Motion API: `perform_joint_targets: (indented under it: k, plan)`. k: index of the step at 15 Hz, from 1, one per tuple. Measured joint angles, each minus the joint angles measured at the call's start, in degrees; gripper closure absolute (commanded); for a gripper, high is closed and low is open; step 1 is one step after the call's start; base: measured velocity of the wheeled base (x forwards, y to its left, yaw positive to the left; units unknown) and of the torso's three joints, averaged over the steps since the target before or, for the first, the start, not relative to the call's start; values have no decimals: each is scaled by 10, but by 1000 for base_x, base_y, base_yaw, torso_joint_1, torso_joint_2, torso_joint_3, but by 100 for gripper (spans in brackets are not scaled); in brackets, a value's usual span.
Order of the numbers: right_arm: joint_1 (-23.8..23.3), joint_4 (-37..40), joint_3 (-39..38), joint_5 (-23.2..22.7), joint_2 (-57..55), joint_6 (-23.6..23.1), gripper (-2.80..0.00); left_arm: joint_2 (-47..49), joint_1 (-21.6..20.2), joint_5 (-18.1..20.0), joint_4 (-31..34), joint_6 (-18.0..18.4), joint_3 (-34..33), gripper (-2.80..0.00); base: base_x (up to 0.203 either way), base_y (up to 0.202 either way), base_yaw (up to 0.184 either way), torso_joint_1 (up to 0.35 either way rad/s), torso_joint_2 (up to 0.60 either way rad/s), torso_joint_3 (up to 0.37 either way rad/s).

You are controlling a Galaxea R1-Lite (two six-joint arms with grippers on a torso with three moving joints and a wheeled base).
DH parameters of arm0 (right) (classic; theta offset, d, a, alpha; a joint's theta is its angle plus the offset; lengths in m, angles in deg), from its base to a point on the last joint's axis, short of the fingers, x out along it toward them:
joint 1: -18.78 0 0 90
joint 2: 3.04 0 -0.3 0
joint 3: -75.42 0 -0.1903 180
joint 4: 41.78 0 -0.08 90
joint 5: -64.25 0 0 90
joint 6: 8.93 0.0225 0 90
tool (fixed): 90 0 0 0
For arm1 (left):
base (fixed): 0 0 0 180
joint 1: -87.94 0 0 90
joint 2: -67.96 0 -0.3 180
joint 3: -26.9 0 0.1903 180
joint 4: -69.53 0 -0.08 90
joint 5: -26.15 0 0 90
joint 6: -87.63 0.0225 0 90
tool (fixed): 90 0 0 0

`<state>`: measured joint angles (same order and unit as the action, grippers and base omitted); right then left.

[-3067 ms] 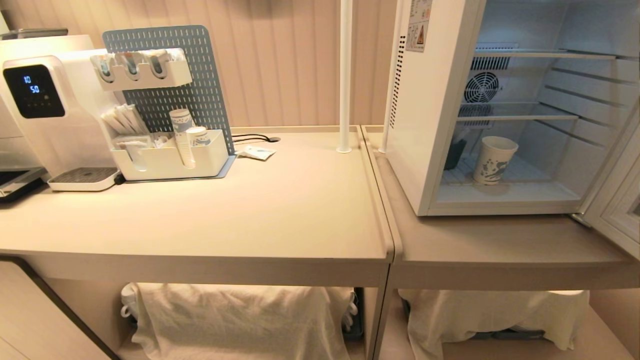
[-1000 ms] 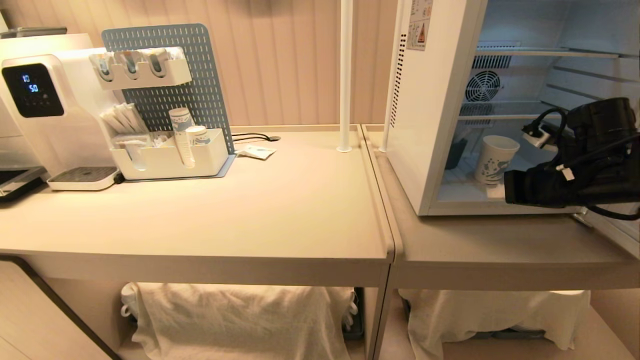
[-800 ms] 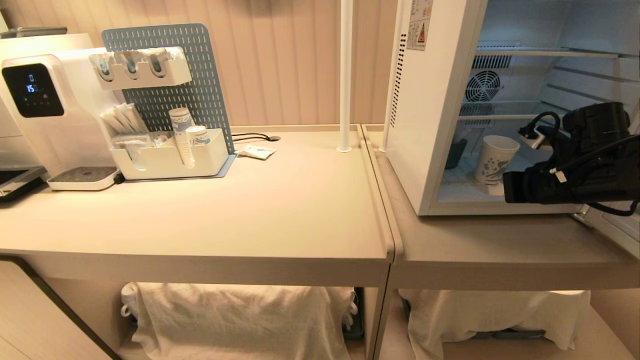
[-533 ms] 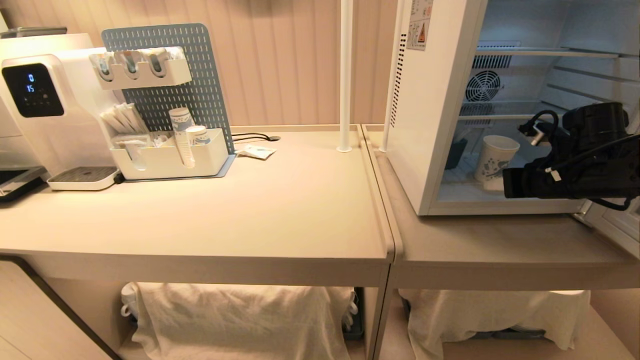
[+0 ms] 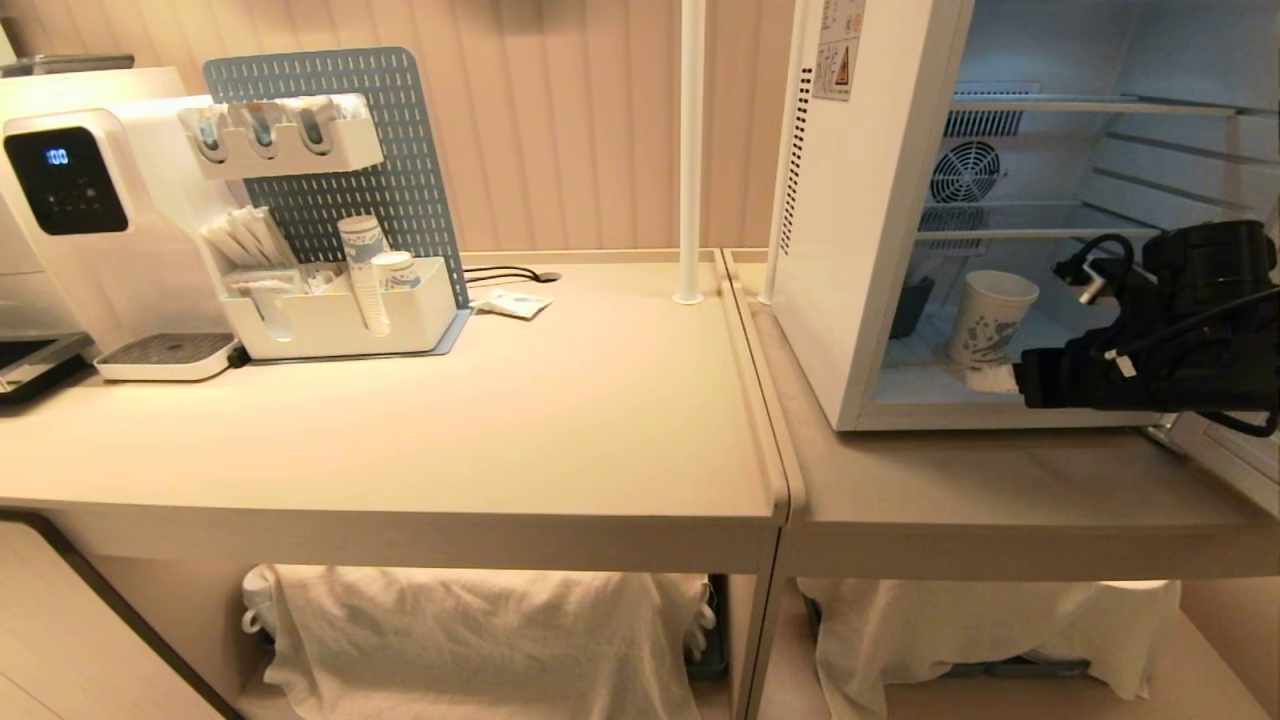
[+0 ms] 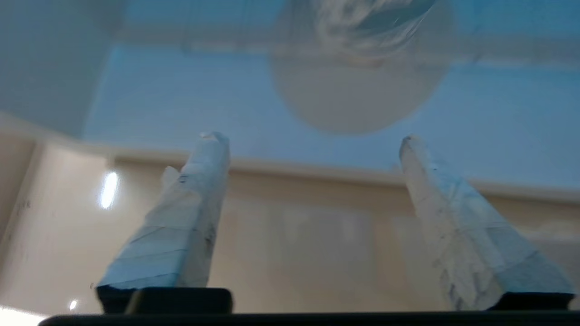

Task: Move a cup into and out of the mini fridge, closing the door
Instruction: Take the paper cup out of the freezer

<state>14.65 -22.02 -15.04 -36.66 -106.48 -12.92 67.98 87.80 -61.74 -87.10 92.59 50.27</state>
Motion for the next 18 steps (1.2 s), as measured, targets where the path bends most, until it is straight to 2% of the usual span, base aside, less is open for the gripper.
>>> perform_joint_targets:
  k: [5,9,13,18]
  plan:
    - [-11,-72,1,27,-18,4,-280,0,0,0,0,0,0,0,0,0,0,0,0,0]
    - [-10,-129,4,28,-40,6,-280,0,0,0,0,0,0,0,0,0,0,0,0,0]
    - [-9,-142,8,24,-57,7,-280,0,0,0,0,0,0,0,0,0,0,0,0,0]
    - [-1,-187,49,25,-98,9,-280,0,0,0,0,0,0,0,0,0,0,0,0,0]
